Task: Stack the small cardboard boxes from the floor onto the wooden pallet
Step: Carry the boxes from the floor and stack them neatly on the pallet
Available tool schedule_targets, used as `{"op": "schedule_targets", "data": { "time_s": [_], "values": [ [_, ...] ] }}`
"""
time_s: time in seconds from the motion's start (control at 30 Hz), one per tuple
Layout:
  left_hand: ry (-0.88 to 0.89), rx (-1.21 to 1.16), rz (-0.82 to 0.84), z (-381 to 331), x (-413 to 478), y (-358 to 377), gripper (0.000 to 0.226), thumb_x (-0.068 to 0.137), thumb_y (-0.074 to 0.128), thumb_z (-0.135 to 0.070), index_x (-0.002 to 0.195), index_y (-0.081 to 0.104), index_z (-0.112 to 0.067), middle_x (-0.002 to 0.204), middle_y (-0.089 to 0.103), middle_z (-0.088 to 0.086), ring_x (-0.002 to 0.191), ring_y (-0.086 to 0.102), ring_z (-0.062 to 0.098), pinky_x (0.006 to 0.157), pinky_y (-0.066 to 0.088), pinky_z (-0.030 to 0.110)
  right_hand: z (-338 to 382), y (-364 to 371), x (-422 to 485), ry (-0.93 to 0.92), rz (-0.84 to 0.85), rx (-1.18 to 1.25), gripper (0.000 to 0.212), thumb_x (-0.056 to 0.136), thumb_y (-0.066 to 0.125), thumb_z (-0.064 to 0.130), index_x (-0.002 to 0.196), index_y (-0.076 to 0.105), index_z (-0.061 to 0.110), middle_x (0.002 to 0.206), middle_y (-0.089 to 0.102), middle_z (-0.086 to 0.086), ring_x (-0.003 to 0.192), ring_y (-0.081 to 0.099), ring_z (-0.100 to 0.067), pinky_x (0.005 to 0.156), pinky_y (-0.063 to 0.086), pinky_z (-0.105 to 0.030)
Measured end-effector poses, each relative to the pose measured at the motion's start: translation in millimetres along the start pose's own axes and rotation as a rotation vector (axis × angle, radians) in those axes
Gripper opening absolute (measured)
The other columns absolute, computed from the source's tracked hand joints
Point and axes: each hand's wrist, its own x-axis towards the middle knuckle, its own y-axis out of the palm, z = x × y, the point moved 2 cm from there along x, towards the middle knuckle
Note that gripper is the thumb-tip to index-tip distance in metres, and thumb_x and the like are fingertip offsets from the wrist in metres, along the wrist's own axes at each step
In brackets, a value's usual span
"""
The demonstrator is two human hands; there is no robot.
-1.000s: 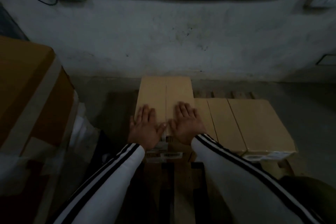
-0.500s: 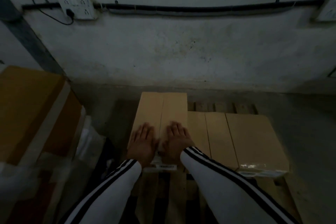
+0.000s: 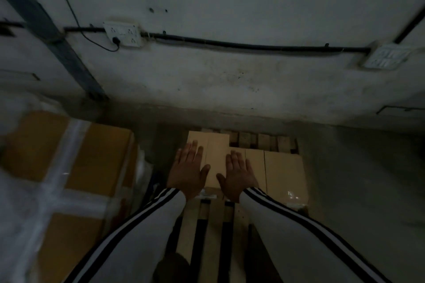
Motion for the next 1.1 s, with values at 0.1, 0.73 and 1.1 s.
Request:
{"op": "schedule_targets", "data": {
  "time_s": [0.1, 0.73, 1.1],
  "values": [
    [0.003, -0.028, 0.012, -9.4, -50.6, -65.0, 0.070, 0.104, 0.015, -0.056, 0.161, 0.004, -0.017, 0.169, -0.011, 0.006, 0.155, -0.012, 0.023, 0.126, -0.002, 0.046, 17.8, -49.7, -68.5, 0.031, -0.026, 0.005, 0.075, 0.104, 0.016, 0.054, 0.159, -0.011, 0.012, 0.166, -0.022, -0.009, 0.154, -0.017, -0.026, 0.125, -0.005, -0.049],
    [-0.398, -0.101, -0.133, -79.8, -263.5, -122.0, 0.084, 0.090, -0.005, -0.057, 0.161, 0.009, -0.014, 0.169, -0.006, 0.009, 0.156, -0.006, 0.025, 0.120, -0.015, 0.039, 31.7, -75.8, -214.3, -0.342, -0.056, -0.190, 0.077, 0.104, 0.029, 0.041, 0.157, -0.019, 0.012, 0.164, -0.027, -0.010, 0.153, -0.018, -0.029, 0.124, -0.009, -0.049],
    [-0.964, -0.291, -0.156, -203.4, -425.0, -63.1, 0.080, 0.097, 0.003, -0.064, 0.162, 0.013, -0.017, 0.170, -0.004, 0.006, 0.156, -0.007, 0.024, 0.123, -0.011, 0.042, 18.9, -12.1, -332.7, -0.736, 0.058, -0.454, 0.077, 0.103, 0.030, 0.045, 0.160, -0.008, 0.011, 0.168, -0.014, -0.011, 0.155, -0.009, -0.031, 0.124, -0.004, -0.054]
  ]
}}
